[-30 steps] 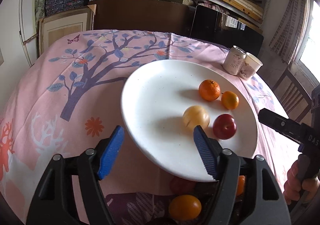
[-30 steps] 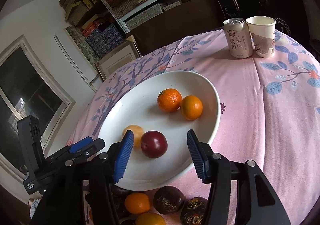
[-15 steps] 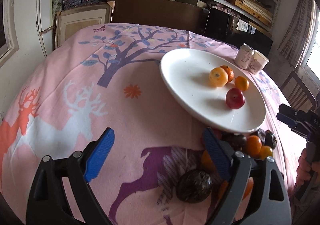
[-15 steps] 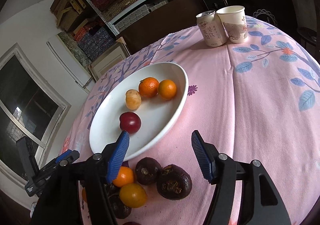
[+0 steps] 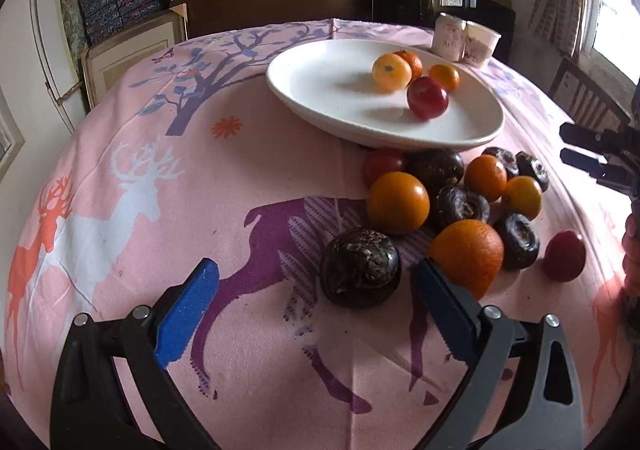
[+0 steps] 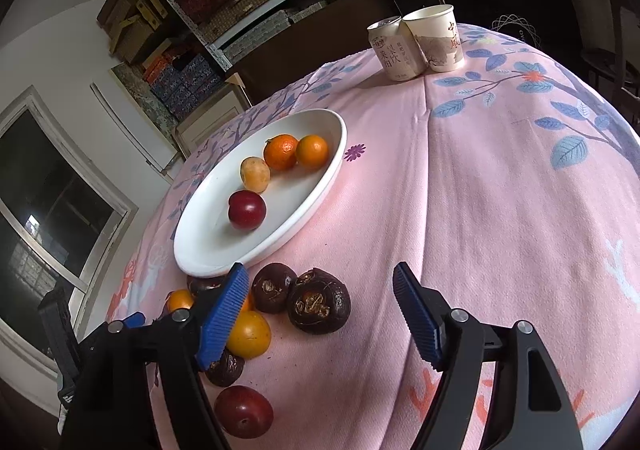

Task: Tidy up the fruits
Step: 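Grasp a dark purple fruit with the left tool while the right tool grasps another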

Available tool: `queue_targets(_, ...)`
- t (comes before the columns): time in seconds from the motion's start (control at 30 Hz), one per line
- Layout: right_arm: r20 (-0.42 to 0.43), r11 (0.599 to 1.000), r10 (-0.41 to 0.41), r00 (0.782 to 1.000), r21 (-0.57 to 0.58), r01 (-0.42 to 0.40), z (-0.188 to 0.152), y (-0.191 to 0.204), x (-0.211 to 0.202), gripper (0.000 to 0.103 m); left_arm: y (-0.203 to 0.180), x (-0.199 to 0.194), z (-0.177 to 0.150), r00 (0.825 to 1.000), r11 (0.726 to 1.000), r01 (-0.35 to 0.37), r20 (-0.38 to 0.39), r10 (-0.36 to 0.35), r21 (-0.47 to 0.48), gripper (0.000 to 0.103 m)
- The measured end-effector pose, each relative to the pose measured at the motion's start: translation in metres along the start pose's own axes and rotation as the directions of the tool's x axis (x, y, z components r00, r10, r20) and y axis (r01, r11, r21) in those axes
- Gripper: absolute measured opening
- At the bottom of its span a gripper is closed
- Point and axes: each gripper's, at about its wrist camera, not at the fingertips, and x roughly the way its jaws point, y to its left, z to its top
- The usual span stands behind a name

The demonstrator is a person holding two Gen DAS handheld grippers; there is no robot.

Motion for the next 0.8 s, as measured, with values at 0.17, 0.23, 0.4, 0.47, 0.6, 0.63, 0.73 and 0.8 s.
queue_targets(0.17, -0.013, 1.0, -0.017, 1.0, -0.011, 0.016, -0.001, 0.0, 0.003, 0.076, 0.029, 0.011, 0.003, 0.997, 0.991, -0.077, -0.038, 0.073, -0.106, 0.099)
queue_targets(0.23, -0.013, 1.0, -0.024, 1.0, -0.016, 0.024, -0.001, 0.001, 0.003, 0.076, 0.042, 0.014, 0.004, 0.989, 0.98, -0.14, -0.055, 0.134, -0.143, 0.099)
queue_targets(0.4, -0.033, 0.996, -0.057, 0.998, -0.068, 0.055, -0.005, 0.008, 0.007, 0.076, 0.041, 0.016, 0.005, 0.99, 0.984, -0.133, -0.057, 0.127, -0.122, 0.099)
queue_targets(0.47, -0.042, 0.994, -0.058, 0.997, -0.093, 0.054, -0.007, 0.012, 0.008, 0.076, 0.034, 0.018, 0.008, 0.989, 0.987, -0.141, -0.054, 0.137, -0.081, 0.099)
queue_targets(0.6, -0.054, 0.994, -0.049, 0.997, -0.101, 0.043, -0.009, 0.012, 0.01, 0.076, 0.036, 0.021, 0.013, 0.987, 0.985, -0.157, -0.047, 0.154, -0.076, 0.099)
queue_targets(0.63, -0.057, 0.994, -0.048, 0.997, -0.099, 0.042, -0.009, 0.012, 0.01, 0.076, 0.037, 0.021, 0.013, 0.987, 0.985, -0.154, -0.049, 0.15, -0.084, 0.099)
queue_targets(0.73, -0.06, 0.991, -0.069, 0.996, -0.122, 0.061, -0.011, 0.015, 0.013, 0.073, 0.039, 0.021, 0.014, 0.987, 0.984, -0.155, -0.05, 0.151, -0.091, 0.099)
queue_targets(0.8, -0.058, 0.976, -0.128, 0.99, -0.183, 0.116, -0.015, 0.022, 0.018, 0.068, 0.038, 0.021, 0.014, 0.987, 0.984, -0.158, -0.05, 0.154, -0.088, 0.099)
